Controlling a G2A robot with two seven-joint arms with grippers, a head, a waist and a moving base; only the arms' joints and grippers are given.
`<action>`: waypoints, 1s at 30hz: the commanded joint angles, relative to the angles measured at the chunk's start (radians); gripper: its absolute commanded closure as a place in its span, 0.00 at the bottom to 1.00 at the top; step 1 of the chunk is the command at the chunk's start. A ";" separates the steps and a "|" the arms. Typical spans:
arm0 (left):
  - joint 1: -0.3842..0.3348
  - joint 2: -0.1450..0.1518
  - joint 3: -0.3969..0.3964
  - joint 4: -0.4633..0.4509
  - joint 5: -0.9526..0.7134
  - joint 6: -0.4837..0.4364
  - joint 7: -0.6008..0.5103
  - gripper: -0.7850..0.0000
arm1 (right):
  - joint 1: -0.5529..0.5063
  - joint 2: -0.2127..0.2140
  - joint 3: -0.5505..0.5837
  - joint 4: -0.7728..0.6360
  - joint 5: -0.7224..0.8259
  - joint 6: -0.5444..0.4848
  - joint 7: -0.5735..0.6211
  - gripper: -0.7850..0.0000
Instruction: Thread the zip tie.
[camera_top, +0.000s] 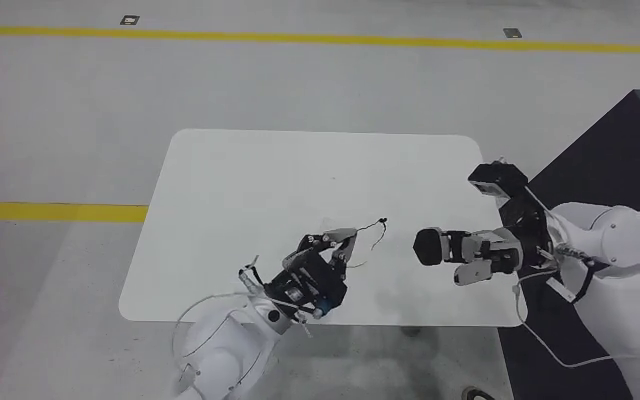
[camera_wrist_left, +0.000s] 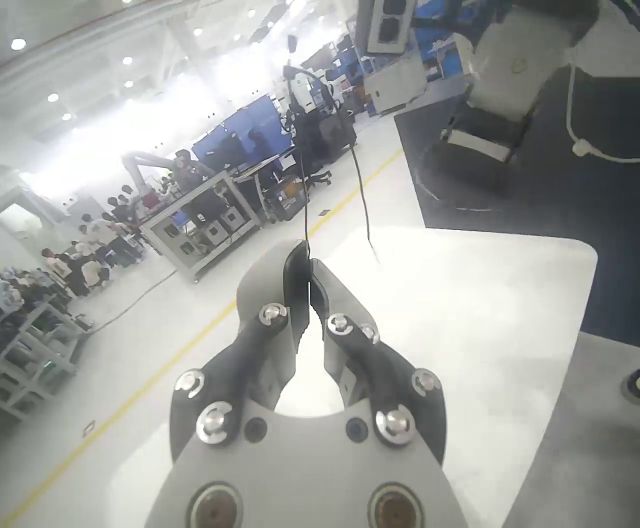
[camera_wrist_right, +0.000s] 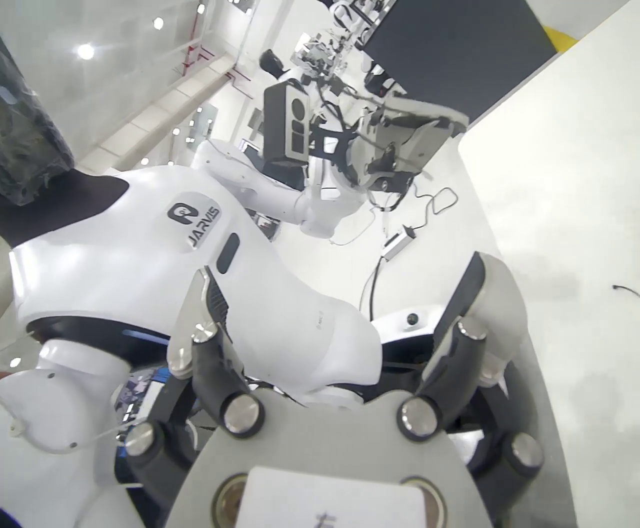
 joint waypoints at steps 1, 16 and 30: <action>0.008 0.002 0.005 0.006 0.037 0.001 0.019 1.00 | -0.022 0.001 0.020 -0.038 -0.048 -0.048 -0.048 0.00; -0.021 -0.003 0.071 0.038 -0.012 -0.066 0.008 1.00 | -0.136 0.005 0.050 -0.246 -0.349 -0.125 -0.181 0.63; -0.024 -0.001 0.060 0.041 -0.035 -0.051 0.001 1.00 | -0.132 0.011 0.057 -0.231 -0.281 -0.129 -0.152 0.76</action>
